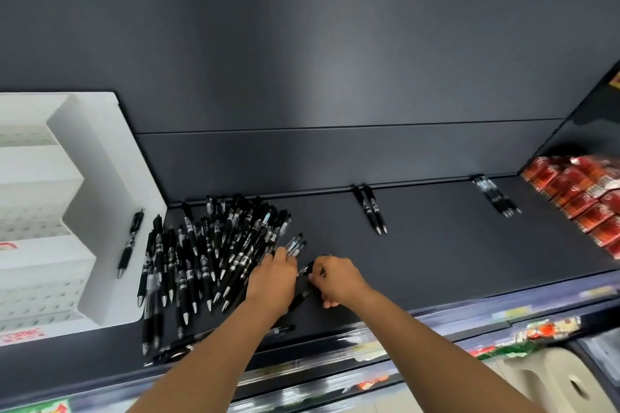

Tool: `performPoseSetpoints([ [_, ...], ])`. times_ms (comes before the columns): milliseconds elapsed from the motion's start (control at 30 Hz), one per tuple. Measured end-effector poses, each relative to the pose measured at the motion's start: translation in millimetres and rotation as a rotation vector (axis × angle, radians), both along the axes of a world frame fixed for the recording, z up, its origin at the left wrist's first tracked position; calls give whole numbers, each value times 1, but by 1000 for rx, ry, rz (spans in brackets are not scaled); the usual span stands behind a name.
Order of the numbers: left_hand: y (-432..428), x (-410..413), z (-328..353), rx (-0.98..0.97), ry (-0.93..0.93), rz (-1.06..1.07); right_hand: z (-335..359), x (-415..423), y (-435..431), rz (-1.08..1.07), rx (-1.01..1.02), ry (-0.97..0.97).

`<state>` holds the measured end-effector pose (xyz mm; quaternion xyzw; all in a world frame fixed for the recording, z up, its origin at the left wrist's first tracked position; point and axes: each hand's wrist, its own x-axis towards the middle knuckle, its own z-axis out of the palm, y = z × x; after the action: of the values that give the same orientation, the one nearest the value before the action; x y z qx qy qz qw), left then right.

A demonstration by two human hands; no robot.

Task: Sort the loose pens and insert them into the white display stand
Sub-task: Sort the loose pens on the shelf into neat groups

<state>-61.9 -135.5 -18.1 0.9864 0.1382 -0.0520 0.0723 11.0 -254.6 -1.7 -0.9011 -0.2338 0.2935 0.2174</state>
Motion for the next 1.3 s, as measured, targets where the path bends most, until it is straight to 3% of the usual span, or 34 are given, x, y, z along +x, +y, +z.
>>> performPoseSetpoints([
  [233,16,6,11,-315,-72,179,6,4,8,-19,-145,-149],
  [567,31,-4,15,-554,-251,291,7,10,26,-105,53,-85],
  [767,40,-21,14,-541,-199,319,-1,-6,62,-102,-147,-223],
  [1033,37,-21,10,-530,-180,279,0,-5,67,-177,-145,-157],
  [1300,36,-15,11,-466,-131,330,-2,-10,72,-73,-243,-195],
])
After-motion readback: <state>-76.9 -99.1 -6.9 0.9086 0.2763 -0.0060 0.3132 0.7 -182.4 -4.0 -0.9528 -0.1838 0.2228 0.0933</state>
